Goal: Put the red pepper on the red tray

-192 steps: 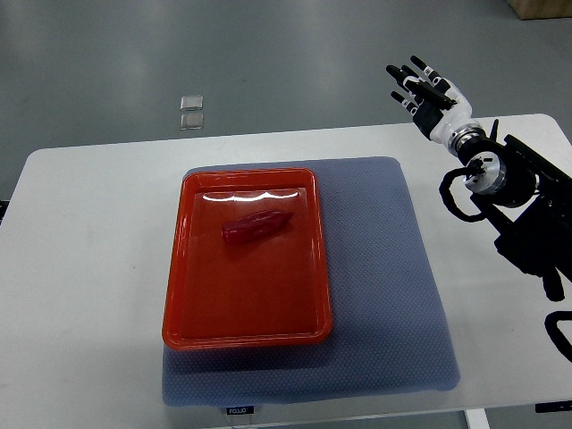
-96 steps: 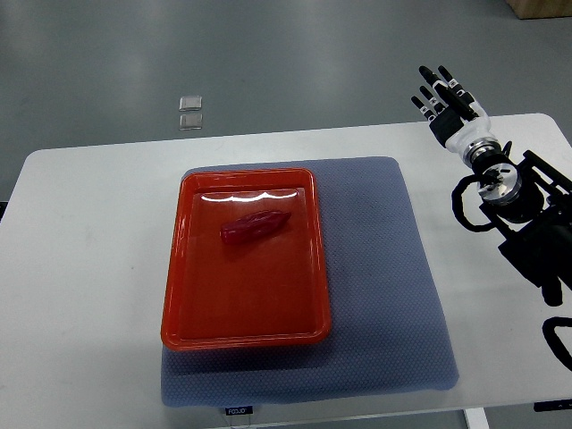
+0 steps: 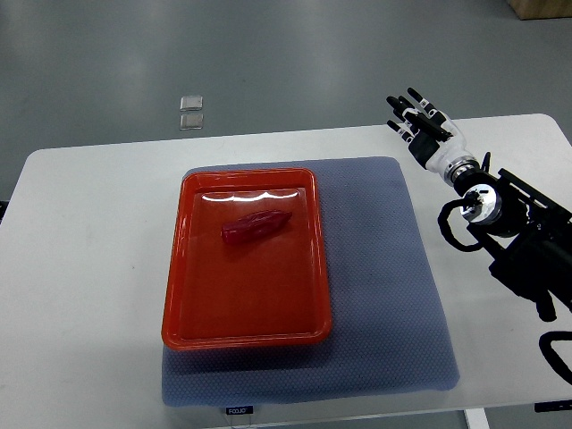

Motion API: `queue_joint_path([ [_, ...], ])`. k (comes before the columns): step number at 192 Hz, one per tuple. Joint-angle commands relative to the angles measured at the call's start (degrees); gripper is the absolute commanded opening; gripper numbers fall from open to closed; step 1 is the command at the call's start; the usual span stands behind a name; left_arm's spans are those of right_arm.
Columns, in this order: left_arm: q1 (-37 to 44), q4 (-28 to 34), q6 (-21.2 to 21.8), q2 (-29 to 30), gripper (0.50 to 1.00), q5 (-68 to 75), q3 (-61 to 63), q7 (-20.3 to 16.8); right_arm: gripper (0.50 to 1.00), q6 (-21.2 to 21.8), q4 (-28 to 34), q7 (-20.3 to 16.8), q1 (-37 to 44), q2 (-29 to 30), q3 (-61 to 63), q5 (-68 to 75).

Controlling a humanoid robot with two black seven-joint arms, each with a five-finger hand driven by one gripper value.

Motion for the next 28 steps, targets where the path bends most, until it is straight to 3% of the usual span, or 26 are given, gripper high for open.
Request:
queue_joint_path([
  [1,0.0,0.0,0.0,0.0,1.0,0.0,0.0,0.0,0.915,0.0,0.1,0.1,0.0,0.1,0.2,0.0],
  [28,0.0,0.0,0.0,0.0,1.0,0.0,0.0,0.0,0.915,-0.1,0.1,0.2,0.1,0.1,0.1,0.0],
])
